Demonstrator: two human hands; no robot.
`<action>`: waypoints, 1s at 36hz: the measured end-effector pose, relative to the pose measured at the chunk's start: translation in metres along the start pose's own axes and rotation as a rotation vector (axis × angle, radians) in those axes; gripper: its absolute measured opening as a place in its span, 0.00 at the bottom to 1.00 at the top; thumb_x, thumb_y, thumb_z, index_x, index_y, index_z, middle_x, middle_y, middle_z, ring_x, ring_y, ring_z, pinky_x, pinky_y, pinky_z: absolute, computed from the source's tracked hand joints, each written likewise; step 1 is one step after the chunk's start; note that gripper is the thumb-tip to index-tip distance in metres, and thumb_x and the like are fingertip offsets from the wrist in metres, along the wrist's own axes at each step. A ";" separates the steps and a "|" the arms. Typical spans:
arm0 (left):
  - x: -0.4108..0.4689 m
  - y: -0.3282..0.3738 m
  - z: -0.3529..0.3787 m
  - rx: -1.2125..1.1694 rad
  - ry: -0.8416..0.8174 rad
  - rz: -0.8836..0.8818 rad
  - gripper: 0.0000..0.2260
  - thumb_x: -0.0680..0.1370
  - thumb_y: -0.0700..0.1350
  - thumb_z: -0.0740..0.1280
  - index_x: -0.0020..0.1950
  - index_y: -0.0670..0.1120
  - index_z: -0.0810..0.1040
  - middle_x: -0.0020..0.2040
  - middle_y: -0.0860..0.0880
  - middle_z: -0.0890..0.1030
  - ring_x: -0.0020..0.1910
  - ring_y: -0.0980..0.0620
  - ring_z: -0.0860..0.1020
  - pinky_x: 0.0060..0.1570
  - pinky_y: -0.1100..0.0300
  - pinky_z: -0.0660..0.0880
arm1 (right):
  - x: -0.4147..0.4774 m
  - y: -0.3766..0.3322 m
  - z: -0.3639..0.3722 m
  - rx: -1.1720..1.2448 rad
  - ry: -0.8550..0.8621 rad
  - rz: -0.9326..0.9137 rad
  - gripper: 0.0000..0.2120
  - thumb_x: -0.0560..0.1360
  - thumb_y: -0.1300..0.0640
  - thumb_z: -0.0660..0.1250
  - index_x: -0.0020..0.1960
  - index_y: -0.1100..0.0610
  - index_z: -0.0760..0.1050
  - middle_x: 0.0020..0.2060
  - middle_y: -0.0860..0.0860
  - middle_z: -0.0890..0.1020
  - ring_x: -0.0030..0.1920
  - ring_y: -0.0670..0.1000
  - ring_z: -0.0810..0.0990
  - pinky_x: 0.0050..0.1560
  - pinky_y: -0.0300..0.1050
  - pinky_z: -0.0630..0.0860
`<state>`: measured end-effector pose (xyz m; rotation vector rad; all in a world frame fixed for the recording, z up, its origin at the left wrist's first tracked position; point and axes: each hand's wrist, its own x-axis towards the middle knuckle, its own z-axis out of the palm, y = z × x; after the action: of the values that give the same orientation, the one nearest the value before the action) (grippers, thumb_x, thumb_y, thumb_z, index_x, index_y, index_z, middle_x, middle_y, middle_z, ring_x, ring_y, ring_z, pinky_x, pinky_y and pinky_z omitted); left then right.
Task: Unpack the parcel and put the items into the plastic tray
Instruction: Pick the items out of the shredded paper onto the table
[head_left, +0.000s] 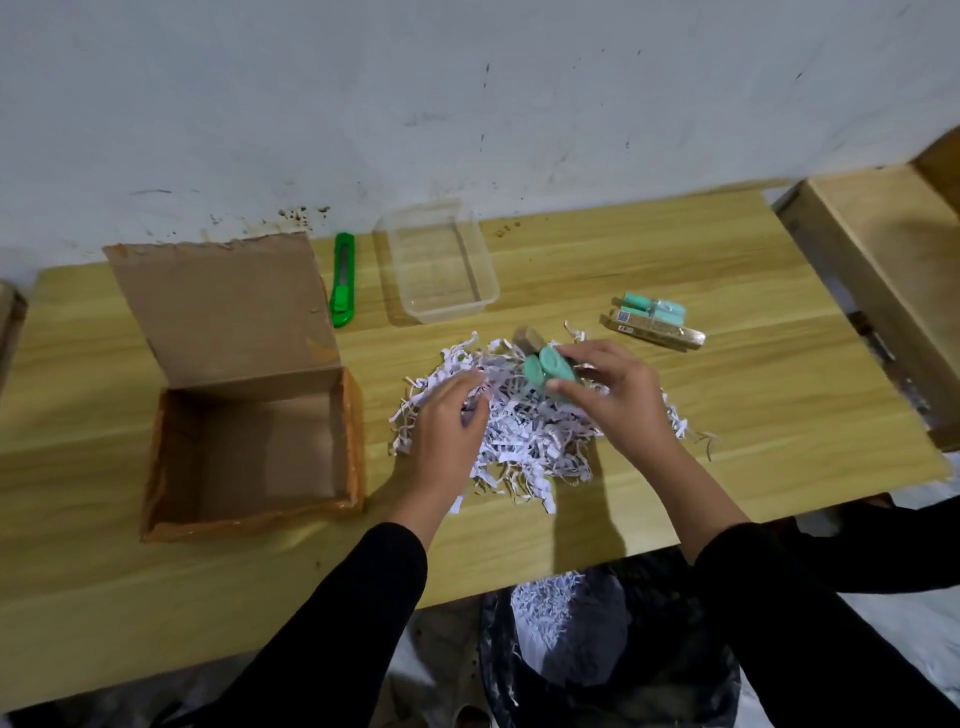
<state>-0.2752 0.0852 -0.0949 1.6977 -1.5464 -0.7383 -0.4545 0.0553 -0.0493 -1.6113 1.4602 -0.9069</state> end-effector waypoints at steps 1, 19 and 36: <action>-0.002 0.000 0.001 0.025 -0.021 0.006 0.15 0.78 0.42 0.63 0.64 0.42 0.74 0.65 0.46 0.75 0.65 0.51 0.71 0.64 0.66 0.62 | 0.001 -0.003 0.000 0.061 0.033 0.017 0.20 0.66 0.59 0.74 0.56 0.51 0.76 0.48 0.43 0.79 0.48 0.36 0.78 0.49 0.30 0.77; -0.014 -0.009 0.008 0.280 -0.251 0.149 0.18 0.81 0.46 0.56 0.71 0.47 0.66 0.72 0.50 0.66 0.72 0.53 0.61 0.70 0.61 0.51 | 0.080 -0.022 -0.001 0.495 0.515 0.332 0.16 0.72 0.57 0.70 0.58 0.59 0.77 0.53 0.53 0.82 0.49 0.49 0.80 0.46 0.37 0.77; -0.020 -0.011 -0.002 0.300 -0.278 0.216 0.16 0.80 0.44 0.58 0.68 0.45 0.71 0.68 0.49 0.72 0.68 0.50 0.68 0.68 0.55 0.61 | 0.106 -0.004 0.021 0.128 0.330 0.270 0.14 0.71 0.57 0.71 0.56 0.59 0.78 0.45 0.51 0.82 0.44 0.49 0.80 0.47 0.45 0.81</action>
<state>-0.2700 0.1053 -0.1037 1.6508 -2.0849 -0.6763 -0.4244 -0.0482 -0.0542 -1.1743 1.7546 -1.1181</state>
